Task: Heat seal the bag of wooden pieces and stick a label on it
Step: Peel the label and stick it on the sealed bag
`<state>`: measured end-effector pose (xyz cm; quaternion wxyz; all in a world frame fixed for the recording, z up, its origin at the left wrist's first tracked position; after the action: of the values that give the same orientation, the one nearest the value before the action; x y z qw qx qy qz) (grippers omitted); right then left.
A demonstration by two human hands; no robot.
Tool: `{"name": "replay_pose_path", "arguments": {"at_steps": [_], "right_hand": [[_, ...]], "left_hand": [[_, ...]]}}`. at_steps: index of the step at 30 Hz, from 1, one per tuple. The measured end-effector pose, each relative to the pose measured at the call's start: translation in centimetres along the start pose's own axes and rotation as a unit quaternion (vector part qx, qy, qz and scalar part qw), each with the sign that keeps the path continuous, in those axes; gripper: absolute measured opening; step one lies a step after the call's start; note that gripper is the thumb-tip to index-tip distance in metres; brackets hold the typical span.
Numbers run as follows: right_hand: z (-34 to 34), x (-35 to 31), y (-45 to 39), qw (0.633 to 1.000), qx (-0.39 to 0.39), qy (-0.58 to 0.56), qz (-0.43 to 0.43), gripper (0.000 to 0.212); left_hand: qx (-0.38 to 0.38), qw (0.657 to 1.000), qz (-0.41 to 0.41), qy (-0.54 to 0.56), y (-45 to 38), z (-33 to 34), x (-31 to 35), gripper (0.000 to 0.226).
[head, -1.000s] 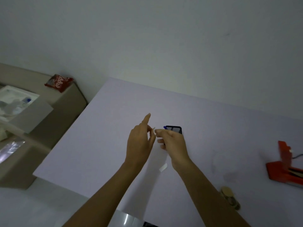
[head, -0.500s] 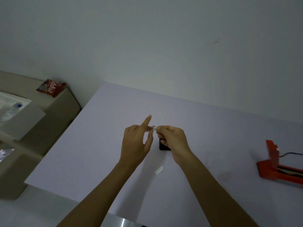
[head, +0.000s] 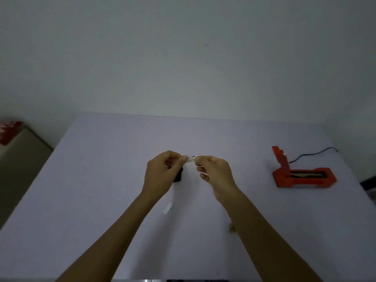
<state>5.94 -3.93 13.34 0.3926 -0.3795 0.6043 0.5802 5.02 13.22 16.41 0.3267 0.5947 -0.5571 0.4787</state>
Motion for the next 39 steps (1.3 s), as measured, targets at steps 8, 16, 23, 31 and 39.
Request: {"name": "replay_pose_path", "arguments": {"at_steps": [8, 16, 23, 31, 39], "right_hand": [[-11.2, 3.0, -1.1, 0.994, 0.076, -0.03, 0.07, 0.006], [-16.6, 3.9, -3.2, 0.99, 0.091, -0.05, 0.093, 0.008], [-17.2, 5.5, -5.1, 0.99, 0.063, -0.023, 0.126, 0.006], [-18.2, 9.6, -7.6, 0.985, 0.046, 0.056, 0.156, 0.005], [-20.1, 14.2, -10.5, 0.967, 0.061, 0.203, 0.139, 0.008]], "left_hand": [[-0.104, 0.994, -0.02, 0.009, 0.1, 12.6, 0.9, 0.018], [-0.136, 0.989, -0.042, -0.027, -1.3, 18.8, 0.0, 0.008], [-0.233, 0.966, -0.105, -0.022, -2.2, 20.9, -2.5, 0.019], [-0.228, 0.962, -0.152, -0.01, -2.4, 22.4, -6.1, 0.004], [-0.243, 0.95, -0.187, -0.062, -1.5, 26.0, -10.9, 0.01]]}}
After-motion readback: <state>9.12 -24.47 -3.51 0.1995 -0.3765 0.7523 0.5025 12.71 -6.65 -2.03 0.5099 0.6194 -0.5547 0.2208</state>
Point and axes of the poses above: each hand's wrist, its own y-axis away from the middle knuckle, its own z-axis out of the palm, x = y × z, the point moved 8 cm from there along -y, towards the middle knuckle, and after that the axes turned 5 degrees about y, right-handed, at the moved point
